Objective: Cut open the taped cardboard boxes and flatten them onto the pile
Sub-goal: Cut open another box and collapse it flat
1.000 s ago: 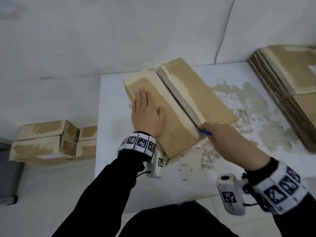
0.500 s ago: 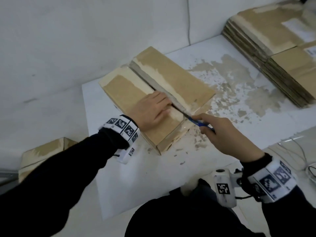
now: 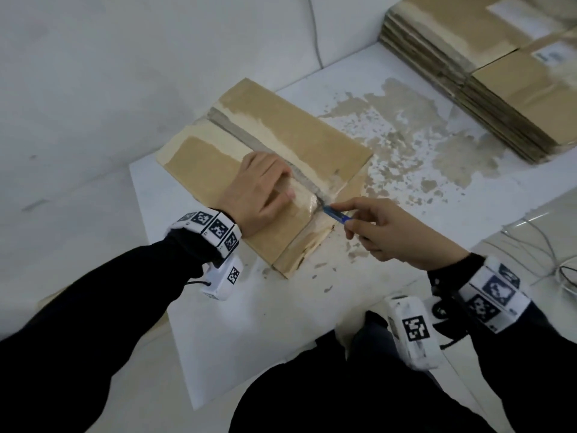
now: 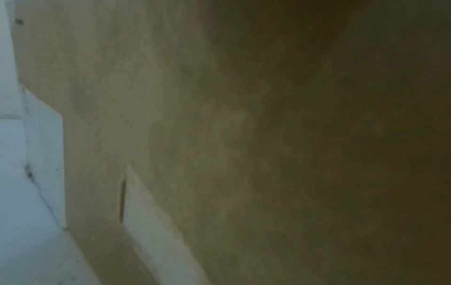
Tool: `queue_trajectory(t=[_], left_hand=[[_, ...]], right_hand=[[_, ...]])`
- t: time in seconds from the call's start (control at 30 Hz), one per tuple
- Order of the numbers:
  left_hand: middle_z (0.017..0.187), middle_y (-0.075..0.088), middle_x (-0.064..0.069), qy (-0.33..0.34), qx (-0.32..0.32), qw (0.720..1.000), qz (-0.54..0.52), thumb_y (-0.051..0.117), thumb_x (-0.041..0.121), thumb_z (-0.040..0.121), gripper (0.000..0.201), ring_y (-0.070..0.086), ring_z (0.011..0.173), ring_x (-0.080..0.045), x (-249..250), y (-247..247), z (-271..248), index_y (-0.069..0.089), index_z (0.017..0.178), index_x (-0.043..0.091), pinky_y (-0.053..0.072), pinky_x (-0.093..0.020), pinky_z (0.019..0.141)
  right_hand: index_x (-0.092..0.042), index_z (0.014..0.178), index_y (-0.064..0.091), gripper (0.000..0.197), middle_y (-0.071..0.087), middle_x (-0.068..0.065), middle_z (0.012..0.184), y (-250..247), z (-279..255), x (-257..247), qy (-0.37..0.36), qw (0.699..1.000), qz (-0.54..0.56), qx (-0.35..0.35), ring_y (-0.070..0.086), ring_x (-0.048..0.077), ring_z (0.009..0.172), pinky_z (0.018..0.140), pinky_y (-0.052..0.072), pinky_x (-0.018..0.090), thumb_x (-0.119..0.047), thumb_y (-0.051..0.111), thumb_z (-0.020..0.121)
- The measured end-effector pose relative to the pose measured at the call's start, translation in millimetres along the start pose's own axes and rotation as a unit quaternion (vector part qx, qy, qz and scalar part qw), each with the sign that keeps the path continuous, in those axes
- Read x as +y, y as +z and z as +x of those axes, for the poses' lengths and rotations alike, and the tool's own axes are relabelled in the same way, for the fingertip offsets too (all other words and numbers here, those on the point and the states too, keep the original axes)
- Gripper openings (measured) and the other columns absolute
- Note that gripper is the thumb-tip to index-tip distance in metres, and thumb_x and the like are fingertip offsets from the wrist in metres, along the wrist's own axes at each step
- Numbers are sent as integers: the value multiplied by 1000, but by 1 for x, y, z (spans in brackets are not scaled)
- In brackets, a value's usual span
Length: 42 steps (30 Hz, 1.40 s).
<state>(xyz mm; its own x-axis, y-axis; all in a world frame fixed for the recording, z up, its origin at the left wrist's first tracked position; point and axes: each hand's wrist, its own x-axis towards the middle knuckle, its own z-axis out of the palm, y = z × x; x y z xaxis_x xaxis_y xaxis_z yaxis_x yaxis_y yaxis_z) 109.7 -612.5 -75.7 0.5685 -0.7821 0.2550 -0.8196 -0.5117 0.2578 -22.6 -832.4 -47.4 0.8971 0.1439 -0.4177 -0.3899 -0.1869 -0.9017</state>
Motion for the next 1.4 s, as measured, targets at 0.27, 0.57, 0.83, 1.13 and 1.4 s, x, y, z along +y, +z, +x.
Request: queue_trajectory(t=[0.27, 0.57, 0.83, 1.13, 1.4], left_hand=[[102, 57, -5, 7, -23, 997, 76, 28, 42, 97, 41, 50, 98, -23, 0, -2, 3, 53, 103, 10, 24, -41, 103], [78, 44, 11, -303, -255, 905, -157, 39, 24, 101, 74, 39, 62, -5, 31, -54, 51, -14, 151, 22, 33, -22, 60], [126, 56, -4, -487, 58, 800, -346, 51, 13, 97, 32, 54, 102, -12, 64, -34, 32, 55, 128, 19, 41, -21, 81], [90, 55, -8, -632, 171, 553, -515, 51, 15, 97, 15, 48, 66, -17, 79, -19, 53, 53, 85, 6, 39, -26, 56], [92, 65, -14, -678, 158, 570, -436, 59, 18, 92, 19, 60, 76, -26, 70, -5, 72, 57, 85, 1, 50, -34, 69]], right_hand=[[-31, 121, 55, 31, 63, -4, 80, -11, -21, 4, -58, 990, -118, 59, 42, 6, 44, 43, 34, 13, -13, 49, 97], [-33, 125, 56, 33, 53, -15, 87, -21, -3, 16, -178, 907, -378, 56, 50, -1, 66, 56, 38, 15, -16, 51, 97], [-32, 129, 56, 41, 58, -2, 92, -28, 4, 17, -249, 837, -484, 58, 56, 22, 69, 51, 44, 34, -10, 52, 95], [-27, 134, 52, 39, 45, -4, 88, -35, 8, 18, -263, 845, -465, 6, 51, 24, 65, 56, 47, 41, -12, 44, 99], [-8, 102, 66, 48, 38, 5, 68, -19, -11, 16, -263, 813, -515, 70, 17, 15, 41, 40, 5, 19, 16, 66, 61]])
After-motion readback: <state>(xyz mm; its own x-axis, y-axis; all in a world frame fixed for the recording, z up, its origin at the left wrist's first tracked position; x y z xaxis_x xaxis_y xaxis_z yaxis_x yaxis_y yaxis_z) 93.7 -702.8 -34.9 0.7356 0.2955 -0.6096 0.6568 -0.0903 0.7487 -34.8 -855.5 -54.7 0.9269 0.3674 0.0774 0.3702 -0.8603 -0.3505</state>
